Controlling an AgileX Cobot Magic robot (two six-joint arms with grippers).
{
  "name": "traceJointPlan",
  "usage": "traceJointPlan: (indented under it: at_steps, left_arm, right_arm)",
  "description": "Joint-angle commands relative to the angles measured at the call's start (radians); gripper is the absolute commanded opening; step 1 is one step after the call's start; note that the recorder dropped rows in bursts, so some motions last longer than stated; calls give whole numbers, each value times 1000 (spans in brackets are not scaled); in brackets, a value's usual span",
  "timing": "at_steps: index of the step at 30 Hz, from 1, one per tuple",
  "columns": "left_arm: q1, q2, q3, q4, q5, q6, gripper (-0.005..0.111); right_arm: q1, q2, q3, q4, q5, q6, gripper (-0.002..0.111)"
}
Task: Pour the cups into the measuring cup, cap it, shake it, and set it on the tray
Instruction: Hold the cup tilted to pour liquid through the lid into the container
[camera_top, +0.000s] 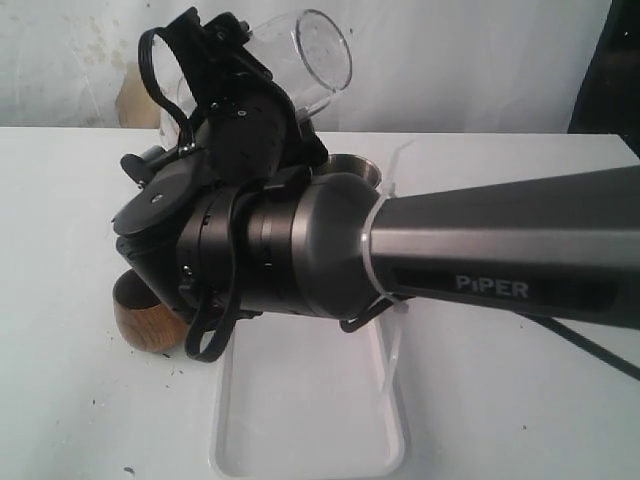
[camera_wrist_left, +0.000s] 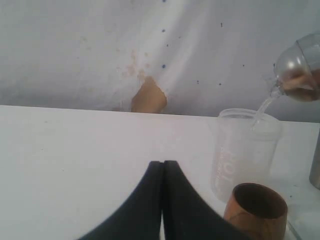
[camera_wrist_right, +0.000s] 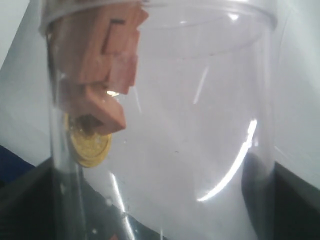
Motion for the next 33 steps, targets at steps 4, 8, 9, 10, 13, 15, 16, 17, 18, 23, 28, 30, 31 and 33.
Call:
traceJointPlan:
  at_steps: [4, 8, 9, 10, 13, 15, 16, 17, 18, 23, 28, 30, 31, 33]
  left_arm:
    - [-3, -4, 5, 4, -10, 0, 0]
    - [-3, -4, 5, 4, -10, 0, 0]
    - [-3, -4, 5, 4, -10, 0, 0]
    - [-3, -4, 5, 4, -10, 0, 0]
    - [-3, -4, 5, 4, -10, 0, 0]
    - [-3, -4, 5, 4, -10, 0, 0]
    - [-3, -4, 5, 4, -10, 0, 0]
    - [-3, -4, 5, 4, -10, 0, 0]
    - [-3, -4, 5, 4, -10, 0, 0]
    - [-3, -4, 5, 4, -10, 0, 0]
    - [-3, -4, 5, 4, -10, 0, 0]
    - [-3, -4, 5, 4, -10, 0, 0]
    - [-3, -4, 5, 4, -10, 0, 0]
    - [-3, -4, 5, 4, -10, 0, 0]
  right_arm:
    - [6, -25, -4, -52, 34, -15, 0]
    - [6, -25, -4, -52, 34, -22, 0]
    - [6, -25, -4, -52, 34, -22, 0]
    - [6, -25, -4, -52, 34, -22, 0]
    - [6, -25, -4, -52, 34, -42, 0]
    - [6, -25, -4, -52, 34, -48, 0]
    - [6, -25, -4, -52, 34, -48, 0]
    - [6, -25, -4, -52, 34, -48, 0]
    - [6, -25, -4, -52, 34, -52, 0]
    - [6, -25, -4, -52, 34, -135, 0]
    - [6, -25, -4, -52, 26, -150, 0]
    - [6, -25, -4, -52, 19, -150, 0]
    - [6, -25, -4, -52, 16, -152, 0]
    - [6, -25, -4, -52, 4, -152, 0]
